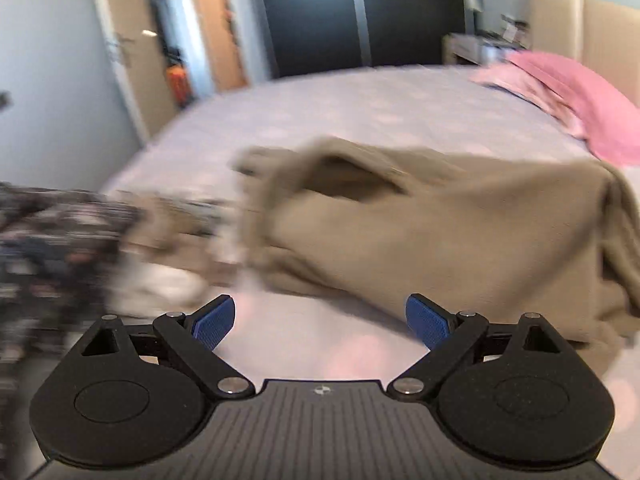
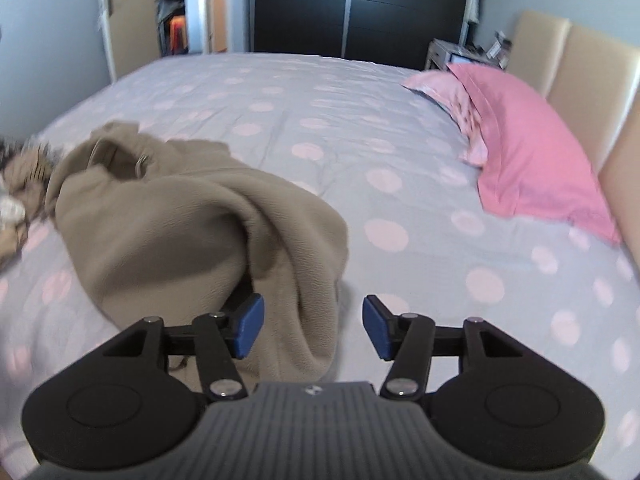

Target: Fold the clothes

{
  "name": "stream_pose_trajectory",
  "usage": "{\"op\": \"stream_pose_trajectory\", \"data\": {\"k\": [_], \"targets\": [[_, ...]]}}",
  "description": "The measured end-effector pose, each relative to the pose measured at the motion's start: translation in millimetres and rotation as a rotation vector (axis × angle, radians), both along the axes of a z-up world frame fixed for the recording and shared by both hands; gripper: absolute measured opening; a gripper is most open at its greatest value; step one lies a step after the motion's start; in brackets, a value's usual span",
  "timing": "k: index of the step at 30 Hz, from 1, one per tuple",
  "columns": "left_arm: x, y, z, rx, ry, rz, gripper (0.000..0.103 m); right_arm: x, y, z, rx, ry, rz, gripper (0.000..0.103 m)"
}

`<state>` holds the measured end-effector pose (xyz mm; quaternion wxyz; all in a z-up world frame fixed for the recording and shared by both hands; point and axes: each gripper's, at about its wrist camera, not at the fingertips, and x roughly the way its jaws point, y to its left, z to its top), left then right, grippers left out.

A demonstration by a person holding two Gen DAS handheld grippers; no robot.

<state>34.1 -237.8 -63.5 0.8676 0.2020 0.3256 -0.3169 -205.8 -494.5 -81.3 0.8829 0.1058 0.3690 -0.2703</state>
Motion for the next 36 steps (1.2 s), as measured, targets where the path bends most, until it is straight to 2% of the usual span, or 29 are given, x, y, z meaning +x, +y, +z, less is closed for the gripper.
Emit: {"op": "stream_pose_trajectory", "data": {"k": [6, 10, 14, 17, 22, 25, 27, 28, 29, 30, 31, 32, 34, 36], "targets": [[-11, -61, -42, 0.012, 0.099, -0.074, 0.094, 5, -36, -24, 0.055, -0.024, -0.028, 0.062], [-13, -89, -73, 0.022, 0.180, -0.072, 0.094, 16, -38, -39, 0.031, -0.021, -0.007, 0.065], [-9, -101, -100, -0.001, 0.293, -0.048, 0.094, 21, -28, -52, -0.021, -0.013, 0.069, 0.073], [-6, -101, -113, -0.021, 0.357, -0.011, 0.094, 27, -22, -67, 0.004, -0.006, 0.107, 0.073], [5, -97, -123, -0.105, 0.472, 0.059, 0.094, 43, -13, -95, -0.006, 0.052, 0.141, 0.075], [9, -97, -125, -0.149, 0.533, 0.095, 0.094, 50, -13, -105, 0.027, 0.062, 0.130, 0.075], [12, -95, -125, -0.169, 0.559, 0.097, 0.077, 53, -16, -108, 0.057, 0.069, 0.113, 0.068], [14, -94, -124, -0.180, 0.572, 0.093, 0.063, 54, -17, -109, 0.068, 0.074, 0.105, 0.047], [16, -93, -123, -0.191, 0.585, 0.089, 0.052, 54, -19, -109, 0.079, 0.080, 0.096, 0.033], [18, -90, -121, -0.202, 0.594, 0.086, 0.045, 54, -20, -108, 0.087, 0.078, 0.088, 0.030], [20, -86, -116, -0.210, 0.591, 0.085, 0.031, 53, -22, -105, 0.098, 0.064, 0.081, 0.026], [21, -83, -111, -0.215, 0.583, 0.083, 0.021, 52, -22, -101, 0.112, 0.046, 0.079, 0.024], [23, -69, -96, -0.236, 0.559, 0.069, 0.014, 50, -19, -92, 0.124, 0.019, 0.088, 0.023], [23, -54, -78, -0.260, 0.526, 0.054, 0.012, 50, -7, -79, 0.094, 0.007, 0.127, 0.022]]}}
